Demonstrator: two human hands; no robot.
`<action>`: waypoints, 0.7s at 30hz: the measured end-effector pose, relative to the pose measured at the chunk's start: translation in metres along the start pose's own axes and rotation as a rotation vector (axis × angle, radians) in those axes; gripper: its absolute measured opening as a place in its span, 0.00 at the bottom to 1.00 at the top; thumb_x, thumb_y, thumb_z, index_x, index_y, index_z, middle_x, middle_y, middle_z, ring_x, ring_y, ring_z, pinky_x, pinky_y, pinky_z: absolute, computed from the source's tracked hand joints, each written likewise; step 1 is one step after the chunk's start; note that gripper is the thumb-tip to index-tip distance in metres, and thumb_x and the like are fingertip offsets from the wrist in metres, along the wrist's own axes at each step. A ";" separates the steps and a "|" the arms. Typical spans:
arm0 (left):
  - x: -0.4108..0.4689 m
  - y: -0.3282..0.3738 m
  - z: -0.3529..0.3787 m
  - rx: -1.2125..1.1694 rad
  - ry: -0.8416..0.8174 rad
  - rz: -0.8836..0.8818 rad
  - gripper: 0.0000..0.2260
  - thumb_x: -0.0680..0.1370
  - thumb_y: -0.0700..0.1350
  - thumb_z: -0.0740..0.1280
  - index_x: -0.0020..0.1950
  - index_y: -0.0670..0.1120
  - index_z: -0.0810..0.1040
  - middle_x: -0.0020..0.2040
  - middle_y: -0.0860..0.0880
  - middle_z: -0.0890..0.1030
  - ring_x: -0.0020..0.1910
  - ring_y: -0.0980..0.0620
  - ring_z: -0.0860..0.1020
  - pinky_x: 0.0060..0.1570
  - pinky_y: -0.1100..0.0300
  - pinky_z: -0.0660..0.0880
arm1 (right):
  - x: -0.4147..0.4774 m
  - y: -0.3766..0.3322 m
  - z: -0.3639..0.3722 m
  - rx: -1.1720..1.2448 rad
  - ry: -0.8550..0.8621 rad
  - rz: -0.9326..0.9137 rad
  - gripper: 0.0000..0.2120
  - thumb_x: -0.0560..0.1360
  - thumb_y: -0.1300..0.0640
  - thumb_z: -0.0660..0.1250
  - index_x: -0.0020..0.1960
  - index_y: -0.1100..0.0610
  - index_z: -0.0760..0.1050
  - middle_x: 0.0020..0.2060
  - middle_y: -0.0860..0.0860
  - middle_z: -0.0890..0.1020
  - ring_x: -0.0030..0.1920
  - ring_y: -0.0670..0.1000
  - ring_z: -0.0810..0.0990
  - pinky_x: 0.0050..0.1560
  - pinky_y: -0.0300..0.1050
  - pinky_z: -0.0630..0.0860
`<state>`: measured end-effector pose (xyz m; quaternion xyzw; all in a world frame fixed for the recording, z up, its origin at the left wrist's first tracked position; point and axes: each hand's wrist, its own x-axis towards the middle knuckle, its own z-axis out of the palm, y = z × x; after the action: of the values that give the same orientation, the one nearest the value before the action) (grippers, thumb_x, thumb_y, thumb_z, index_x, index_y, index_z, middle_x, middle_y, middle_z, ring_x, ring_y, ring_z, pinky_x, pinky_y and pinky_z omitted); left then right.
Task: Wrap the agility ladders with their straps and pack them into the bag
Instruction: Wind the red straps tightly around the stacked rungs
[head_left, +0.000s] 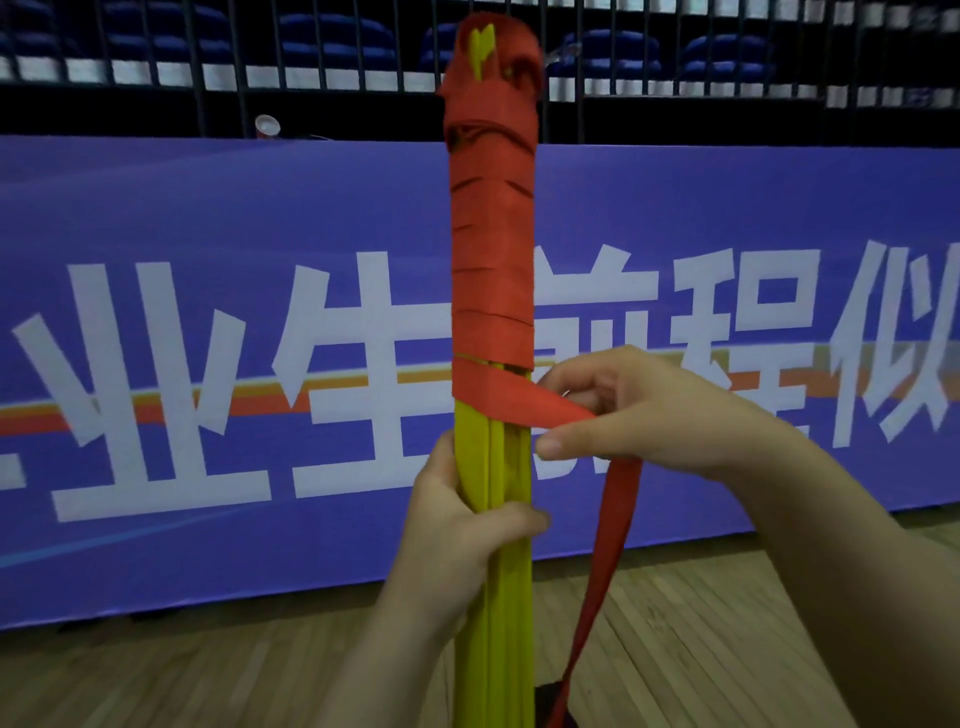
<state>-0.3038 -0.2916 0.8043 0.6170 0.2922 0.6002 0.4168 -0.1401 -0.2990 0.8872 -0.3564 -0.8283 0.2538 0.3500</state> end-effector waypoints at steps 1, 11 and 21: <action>-0.001 0.003 -0.003 -0.036 -0.040 -0.013 0.20 0.55 0.37 0.73 0.45 0.47 0.77 0.30 0.48 0.71 0.29 0.52 0.72 0.27 0.61 0.71 | -0.001 0.003 -0.004 0.018 -0.015 -0.020 0.10 0.65 0.53 0.77 0.43 0.53 0.80 0.31 0.55 0.77 0.33 0.52 0.70 0.37 0.46 0.65; -0.009 0.012 -0.008 -0.396 -0.439 0.033 0.23 0.53 0.37 0.70 0.47 0.36 0.74 0.35 0.41 0.71 0.28 0.46 0.71 0.28 0.60 0.67 | 0.000 0.023 -0.011 0.599 -0.205 -0.252 0.14 0.62 0.49 0.79 0.39 0.54 0.78 0.25 0.46 0.74 0.24 0.41 0.70 0.43 0.49 0.74; 0.003 0.028 -0.019 -0.187 -0.279 0.048 0.24 0.52 0.41 0.71 0.49 0.48 0.81 0.35 0.47 0.76 0.30 0.50 0.75 0.28 0.61 0.71 | -0.011 -0.004 -0.023 -0.041 0.211 -0.106 0.09 0.66 0.48 0.71 0.38 0.53 0.77 0.24 0.48 0.76 0.26 0.44 0.75 0.30 0.32 0.72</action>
<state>-0.3262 -0.2994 0.8287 0.6596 0.1594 0.5429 0.4947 -0.1184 -0.3064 0.9001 -0.3441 -0.8096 0.1789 0.4406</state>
